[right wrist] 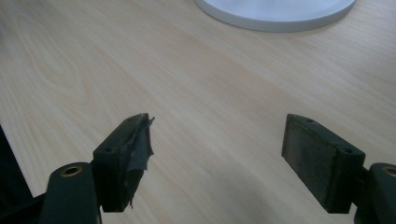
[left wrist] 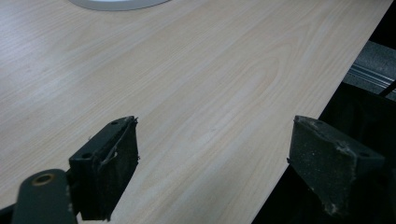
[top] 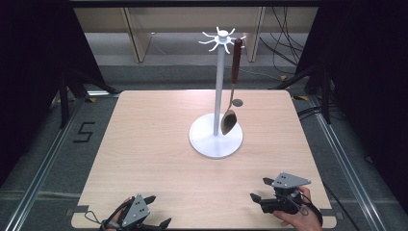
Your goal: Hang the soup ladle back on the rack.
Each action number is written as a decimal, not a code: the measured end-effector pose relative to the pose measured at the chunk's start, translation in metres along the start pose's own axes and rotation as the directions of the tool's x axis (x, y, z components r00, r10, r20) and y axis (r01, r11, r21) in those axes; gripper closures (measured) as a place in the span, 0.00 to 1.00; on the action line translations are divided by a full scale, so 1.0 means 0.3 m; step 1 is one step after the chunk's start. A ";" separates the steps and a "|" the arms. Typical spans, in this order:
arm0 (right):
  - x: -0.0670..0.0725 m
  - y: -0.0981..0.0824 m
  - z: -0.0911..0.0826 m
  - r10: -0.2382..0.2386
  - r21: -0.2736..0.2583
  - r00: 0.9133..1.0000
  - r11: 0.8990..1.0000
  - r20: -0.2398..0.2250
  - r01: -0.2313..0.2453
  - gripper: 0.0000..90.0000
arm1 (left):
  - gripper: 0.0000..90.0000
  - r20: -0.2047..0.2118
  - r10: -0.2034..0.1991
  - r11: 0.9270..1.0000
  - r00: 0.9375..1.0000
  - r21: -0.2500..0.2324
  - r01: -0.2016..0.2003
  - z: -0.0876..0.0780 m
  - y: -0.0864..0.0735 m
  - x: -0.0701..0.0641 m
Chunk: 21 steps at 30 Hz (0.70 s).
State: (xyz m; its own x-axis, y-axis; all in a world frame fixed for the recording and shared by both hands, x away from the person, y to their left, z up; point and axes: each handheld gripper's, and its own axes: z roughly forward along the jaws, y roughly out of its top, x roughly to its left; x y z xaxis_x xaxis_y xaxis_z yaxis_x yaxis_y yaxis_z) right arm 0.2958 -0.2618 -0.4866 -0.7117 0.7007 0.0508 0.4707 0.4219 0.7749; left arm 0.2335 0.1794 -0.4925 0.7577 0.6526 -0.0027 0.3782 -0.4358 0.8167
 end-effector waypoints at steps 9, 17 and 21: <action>0.033 -0.016 -0.013 0.009 0.006 1.000 1.000 -0.019 -0.009 0.23 | 0.17 -0.005 0.006 0.999 1.000 0.040 -0.006 -0.006 0.001 0.006; 0.034 -0.029 -0.038 0.034 -0.009 0.999 0.999 0.016 -0.033 0.24 | 0.17 0.001 -0.013 1.000 1.000 0.017 0.013 -0.001 -0.001 -0.002; 0.045 -0.037 -0.041 0.081 -0.008 0.997 0.997 -0.007 -0.081 0.24 | 0.17 0.002 -0.022 1.000 1.000 0.010 0.022 0.001 -0.001 -0.005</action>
State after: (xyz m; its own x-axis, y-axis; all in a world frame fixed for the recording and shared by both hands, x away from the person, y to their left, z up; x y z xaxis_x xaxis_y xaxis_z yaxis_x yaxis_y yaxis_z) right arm 0.2747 -0.2640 -0.4867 -0.6747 0.7287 0.1174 0.5224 0.3590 0.7735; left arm 0.2326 0.1784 -0.4929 0.7502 0.6609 -0.0221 0.4004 -0.4275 0.8105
